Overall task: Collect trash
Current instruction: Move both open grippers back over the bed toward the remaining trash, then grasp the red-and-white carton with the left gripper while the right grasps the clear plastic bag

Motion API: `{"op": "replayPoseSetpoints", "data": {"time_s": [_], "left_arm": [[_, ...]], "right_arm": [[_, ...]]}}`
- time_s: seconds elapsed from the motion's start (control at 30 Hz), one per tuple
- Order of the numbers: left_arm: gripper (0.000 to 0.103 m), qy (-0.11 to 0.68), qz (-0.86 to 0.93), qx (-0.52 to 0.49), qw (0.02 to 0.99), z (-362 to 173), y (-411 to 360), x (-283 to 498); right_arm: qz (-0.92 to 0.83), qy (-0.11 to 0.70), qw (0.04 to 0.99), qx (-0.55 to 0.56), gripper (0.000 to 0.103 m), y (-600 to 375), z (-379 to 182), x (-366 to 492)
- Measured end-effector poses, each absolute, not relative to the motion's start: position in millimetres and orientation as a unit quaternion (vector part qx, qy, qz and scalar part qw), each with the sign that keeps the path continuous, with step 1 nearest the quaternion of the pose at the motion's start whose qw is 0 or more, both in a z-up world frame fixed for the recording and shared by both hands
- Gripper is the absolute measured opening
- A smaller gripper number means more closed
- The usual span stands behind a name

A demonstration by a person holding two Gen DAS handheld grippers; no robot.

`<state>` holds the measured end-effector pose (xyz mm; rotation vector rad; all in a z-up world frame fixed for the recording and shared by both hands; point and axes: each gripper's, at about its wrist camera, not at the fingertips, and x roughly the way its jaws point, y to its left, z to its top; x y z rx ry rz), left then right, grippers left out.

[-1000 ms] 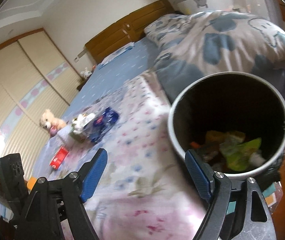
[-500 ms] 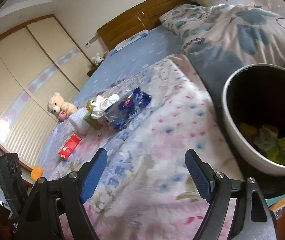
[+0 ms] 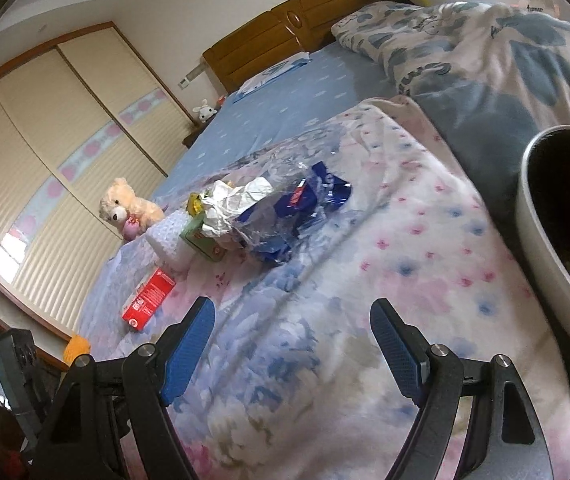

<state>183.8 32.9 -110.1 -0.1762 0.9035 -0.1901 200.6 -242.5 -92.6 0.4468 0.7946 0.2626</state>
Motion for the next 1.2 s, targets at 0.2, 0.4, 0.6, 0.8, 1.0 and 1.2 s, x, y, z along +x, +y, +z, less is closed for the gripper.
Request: {"op": "replayPoseSetpoints", "data": {"time_s": [0.2, 0.4, 0.6, 0.8, 1.0, 1.2], "left_arm": [[0.064, 0.433, -0.071, -0.087, 0.894, -110.1, 56.1, 193.1], [0.072, 0.432, -0.049, -0.093, 0.896, -107.6, 85.3, 210.5], [0.081, 0.44, -0.043, -0.096, 0.892, -108.0, 106.1, 234.1], [0.082, 0.455, -0.049, -0.086, 0.885, -118.4, 105.6, 259.8], [0.058, 0.449, -0.053, -0.07, 0.889, -120.7, 96.3, 261.2], [0.058, 0.43, -0.062, -0.056, 0.899, -111.7, 81.1, 244.5]], "right_arm": [[0.133, 0.385, 0.885, 0.224, 0.082, -230.0, -95.9, 216.0], [0.128, 0.393, 0.881, 0.23, 0.082, -222.9, -99.8, 232.0], [0.129, 0.395, 0.875, 0.249, 0.082, -219.8, -103.1, 250.3], [0.118, 0.401, 0.865, 0.279, 0.081, -221.9, -109.4, 272.4], [0.12, 0.406, 0.855, 0.3, 0.05, -221.6, -116.8, 284.8], [0.14, 0.399, 0.858, 0.291, 0.033, -223.0, -114.3, 272.4]]}}
